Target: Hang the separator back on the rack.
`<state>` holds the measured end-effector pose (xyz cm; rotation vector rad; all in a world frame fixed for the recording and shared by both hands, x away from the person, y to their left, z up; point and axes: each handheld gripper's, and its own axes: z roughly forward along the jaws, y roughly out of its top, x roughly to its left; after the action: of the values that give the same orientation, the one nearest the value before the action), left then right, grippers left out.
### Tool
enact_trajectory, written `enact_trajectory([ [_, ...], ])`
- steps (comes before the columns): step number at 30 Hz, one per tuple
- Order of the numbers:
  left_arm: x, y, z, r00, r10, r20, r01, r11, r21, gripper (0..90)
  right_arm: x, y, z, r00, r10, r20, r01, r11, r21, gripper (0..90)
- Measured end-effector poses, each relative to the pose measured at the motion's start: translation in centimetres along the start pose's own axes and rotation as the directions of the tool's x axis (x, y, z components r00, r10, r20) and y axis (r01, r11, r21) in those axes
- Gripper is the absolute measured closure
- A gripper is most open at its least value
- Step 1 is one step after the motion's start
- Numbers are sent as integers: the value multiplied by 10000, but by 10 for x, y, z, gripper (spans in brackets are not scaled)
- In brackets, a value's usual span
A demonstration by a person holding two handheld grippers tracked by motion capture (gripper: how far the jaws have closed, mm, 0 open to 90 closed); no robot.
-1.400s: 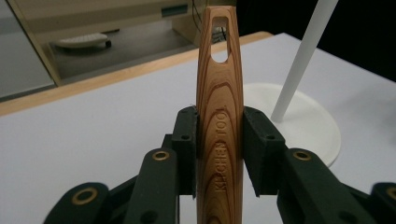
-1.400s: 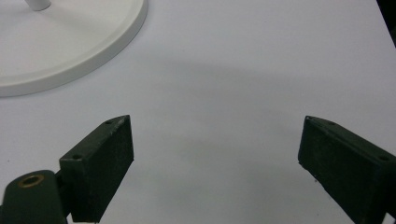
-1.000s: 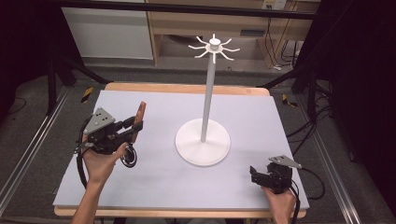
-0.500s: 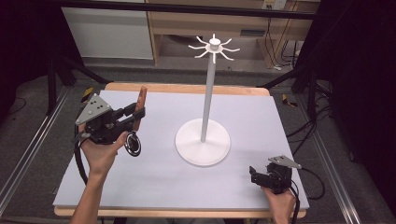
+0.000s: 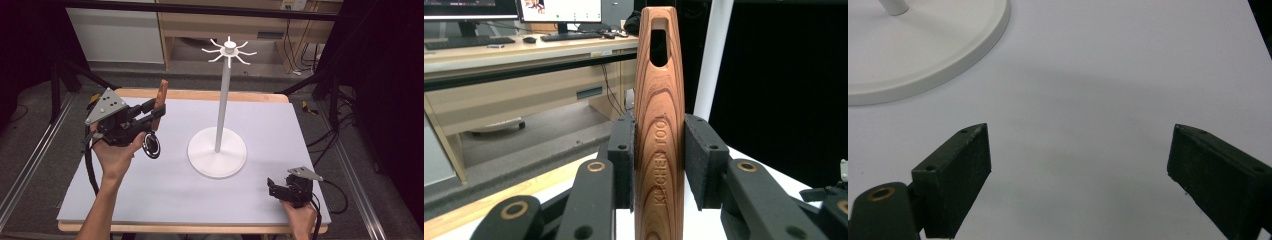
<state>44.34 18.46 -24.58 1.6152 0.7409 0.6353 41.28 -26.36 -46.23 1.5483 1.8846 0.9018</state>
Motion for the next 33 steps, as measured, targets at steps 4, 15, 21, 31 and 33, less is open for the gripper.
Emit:
enact_trajectory([
  [4, -4, 8, 2, 10000, 60, 47, -59, 10000, -34, 673, 0, 1, 0, 10000, -28, 13, 28, 10000, -29, 108],
  [15, -17, 27, 6, 9993, 259, 287, -253, 9995, -212, 674, 2, 1, 1, 10000, -45, -1, 45, 10000, 34, 108],
  [21, -22, 33, 9, 9987, 259, 448, -243, 9991, -343, 673, 3, 1, 1, 10000, -90, -19, 90, 10000, 41, 108],
  [31, -30, 44, 15, 9976, 343, 600, -317, 9985, -439, 673, 2, 1, 1, 10000, -40, -13, 40, 10000, 26, 108],
  [33, -32, 48, 17, 9972, 327, 676, -297, 9985, -454, 673, 2, 1, 1, 10000, -35, -5, 35, 10000, 45, 108],
])
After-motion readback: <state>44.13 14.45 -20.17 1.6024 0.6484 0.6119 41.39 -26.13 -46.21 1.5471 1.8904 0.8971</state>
